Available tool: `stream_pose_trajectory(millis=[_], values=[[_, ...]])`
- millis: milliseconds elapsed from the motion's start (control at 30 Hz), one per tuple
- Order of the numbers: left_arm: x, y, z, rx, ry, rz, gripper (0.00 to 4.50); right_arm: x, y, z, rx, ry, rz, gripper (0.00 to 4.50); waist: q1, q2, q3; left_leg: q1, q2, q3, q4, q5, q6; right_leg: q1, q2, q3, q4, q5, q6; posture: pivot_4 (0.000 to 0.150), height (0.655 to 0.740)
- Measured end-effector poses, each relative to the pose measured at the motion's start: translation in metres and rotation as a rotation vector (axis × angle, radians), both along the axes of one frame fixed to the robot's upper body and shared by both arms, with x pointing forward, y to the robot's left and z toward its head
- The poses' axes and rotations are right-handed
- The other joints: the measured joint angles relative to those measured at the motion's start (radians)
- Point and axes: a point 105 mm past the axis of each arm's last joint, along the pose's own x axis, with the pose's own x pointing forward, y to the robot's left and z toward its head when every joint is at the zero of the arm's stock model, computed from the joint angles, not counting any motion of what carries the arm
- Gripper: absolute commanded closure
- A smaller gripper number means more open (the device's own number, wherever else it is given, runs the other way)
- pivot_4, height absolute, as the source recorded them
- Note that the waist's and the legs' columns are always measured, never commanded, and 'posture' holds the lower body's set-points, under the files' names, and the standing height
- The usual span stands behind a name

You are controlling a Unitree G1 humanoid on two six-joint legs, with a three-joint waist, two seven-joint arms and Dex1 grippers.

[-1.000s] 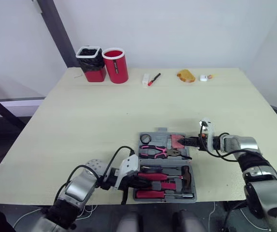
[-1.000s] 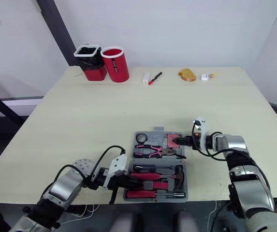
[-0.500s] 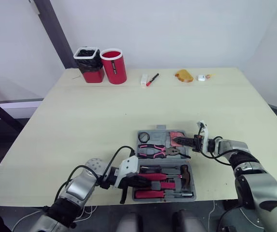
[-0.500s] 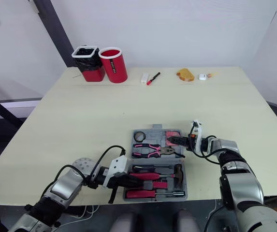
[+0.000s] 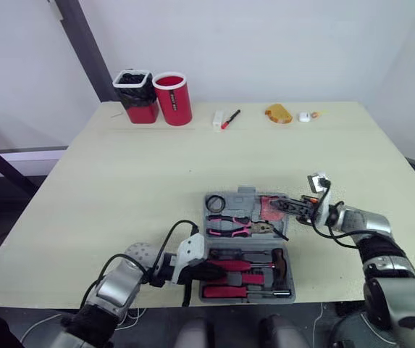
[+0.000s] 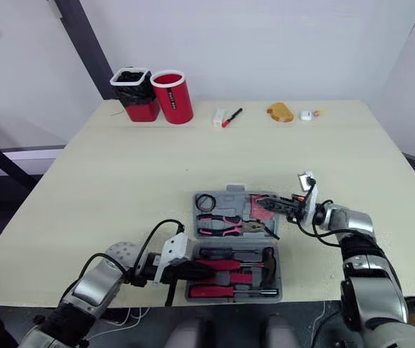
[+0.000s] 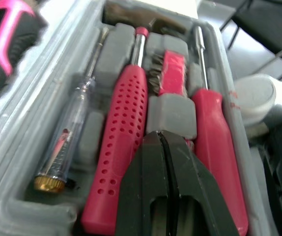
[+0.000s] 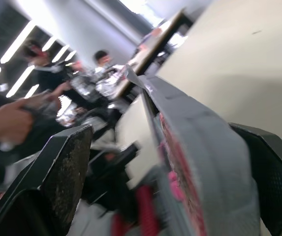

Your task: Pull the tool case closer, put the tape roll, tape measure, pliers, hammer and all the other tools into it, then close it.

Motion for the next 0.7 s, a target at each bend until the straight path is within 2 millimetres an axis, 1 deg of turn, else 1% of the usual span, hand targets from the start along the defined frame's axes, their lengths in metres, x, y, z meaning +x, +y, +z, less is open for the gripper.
stream_pose_trajectory(millis=[33, 100, 133, 167, 200, 233, 267, 333, 433, 467, 500, 533, 567, 600, 667, 700], values=[[0.0, 0.004, 0.006, -0.01, -0.009, 0.015, 4.5, -0.006, -0.001, 0.002, 0.002, 0.001, 0.024, 0.03, 0.0, 0.0, 0.0, 0.0, 0.0, -0.001, 0.0, 0.0, 0.0, 0.0, 0.0, 0.0, 0.0, 0.0, 0.0, 0.15, 0.7371], [-0.003, 0.022, 0.017, 0.008, -0.023, 0.053, 4.5, -0.022, -0.002, 0.007, -0.003, -0.002, 0.075, 0.03, -0.002, 0.0, 0.0, 0.001, 0.0, -0.001, -0.001, 0.0, 0.0, 0.0, 0.0, 0.0, 0.0, 0.0, 0.0, 0.15, 0.7371], [-0.008, 0.032, 0.018, 0.022, -0.019, 0.073, 4.5, -0.029, -0.003, 0.007, -0.011, 0.0, 0.091, 0.03, -0.004, 0.0, 0.0, 0.001, 0.0, -0.001, -0.001, 0.0, 0.0, 0.0, 0.0, 0.001, 0.0, 0.0, 0.0, 0.15, 0.7371], [-0.009, 0.035, 0.019, 0.029, -0.022, 0.078, 4.5, -0.032, -0.004, 0.007, -0.014, -0.001, 0.096, 0.03, -0.006, 0.0, 0.0, 0.001, 0.0, -0.001, -0.001, 0.0, 0.0, 0.0, 0.0, 0.001, 0.0, 0.0, 0.0, 0.15, 0.7371], [-0.02, 0.063, 0.018, 0.075, 0.007, 0.134, 4.5, -0.047, -0.01, 0.005, -0.043, 0.002, 0.118, 0.03, -0.01, 0.0, 0.001, 0.001, 0.001, -0.001, -0.002, 0.0, 0.0, -0.001, 0.0, 0.001, -0.001, 0.0, 0.0, 0.15, 0.7371], [-0.023, 0.072, 0.017, 0.09, 0.016, 0.154, 4.5, -0.051, -0.012, 0.005, -0.051, 0.002, 0.122, 0.03, -0.01, 0.0, 0.001, 0.001, 0.001, -0.001, -0.002, 0.0, 0.0, -0.001, 0.0, 0.001, -0.001, 0.0, 0.0, 0.15, 0.7371], [-0.028, 0.09, 0.019, 0.113, 0.028, 0.206, 4.5, -0.058, -0.015, 0.003, -0.074, 0.0, 0.12, 0.03, -0.008, 0.001, 0.002, 0.001, 0.001, -0.001, -0.002, 0.0, 0.0, -0.001, -0.001, 0.001, -0.001, 0.0, 0.0, 0.15, 0.7371], [-0.033, 0.109, 0.026, 0.102, 0.023, 0.277, 4.5, -0.066, -0.018, 0.001, -0.102, -0.028, 0.103, 0.03, -0.006, 0.001, 0.002, 0.001, 0.001, 0.0, -0.002, 0.0, 0.0, -0.001, -0.001, 0.001, -0.002, -0.001, 0.0, 0.15, 0.7371], [-0.037, 0.129, 0.035, 0.063, -0.005, 0.385, 4.5, -0.073, -0.026, -0.003, -0.169, -0.138, 0.016, 0.03, 0.005, 0.001, 0.002, 0.001, 0.0, 0.001, -0.001, 0.0, 0.0, -0.001, -0.002, 0.001, -0.002, -0.003, -0.003, 0.15, 0.7371], [-0.036, 0.138, 0.039, 0.041, -0.023, 0.442, 3.94, -0.076, -0.033, -0.005, -0.213, -0.195, -0.036, 0.0, 0.013, 0.0, 0.002, 0.001, 0.0, 0.001, -0.001, 0.0, 0.0, -0.001, -0.002, 0.001, -0.002, -0.005, -0.001, 0.15, 0.7371], [-0.035, 0.145, 0.04, 0.034, -0.029, 0.477, 3.66, -0.077, -0.038, -0.008, -0.247, -0.23, -0.066, 0.0, 0.015, 0.0, 0.002, 0.001, 0.0, 0.002, -0.001, 0.0, 0.0, -0.001, -0.002, 0.001, -0.003, -0.005, 0.0, 0.15, 0.7371], [-0.033, 0.151, 0.044, 0.018, -0.051, 0.52, 3.19, -0.078, -0.045, -0.01, -0.305, -0.304, -0.113, 0.0, 0.018, 0.0, 0.002, 0.001, 0.0, 0.003, -0.001, 0.0, 0.0, -0.001, -0.002, 0.001, -0.003, -0.005, 0.0, 0.15, 0.7371], [-0.032, 0.153, 0.047, 0.012, -0.066, 0.539, 2.78, -0.078, -0.048, -0.013, -0.34, -0.34, -0.138, 0.0, 0.02, -0.001, 0.002, 0.001, 0.0, 0.003, -0.001, 0.0, 0.0, -0.001, -0.002, 0.001, -0.003, -0.005, 0.0, 0.15, 0.7371], [-0.031, 0.155, 0.048, 0.006, -0.08, 0.558, 2.26, -0.079, -0.052, -0.016, -0.371, -0.363, -0.158, 0.0, 0.019, -0.001, 0.002, 0.001, 0.0, 0.004, -0.001, 0.0, 0.0, -0.001, -0.002, 0.001, -0.003, -0.005, 0.0, 0.15, 0.7371], [-0.027, 0.16, 0.051, 0.007, -0.115, 0.603, 1.54, -0.083, -0.061, -0.023, -0.435, -0.418, -0.205, 0.0, 0.018, -0.001, 0.002, 0.001, 0.0, 0.004, -0.001, 0.0, 0.0, -0.001, -0.002, 0.001, -0.003, -0.004, -0.001, 0.15, 0.7371], [-0.026, 0.163, 0.052, 0.009, -0.125, 0.623, 1.06, -0.084, -0.066, -0.023, -0.456, -0.446, -0.241, 0.0, 0.018, -0.001, 0.002, 0.001, 0.0, 0.004, -0.001, 0.0, 0.0, -0.001, -0.002, 0.001, -0.002, -0.003, -0.003, 0.15, 0.7371]])
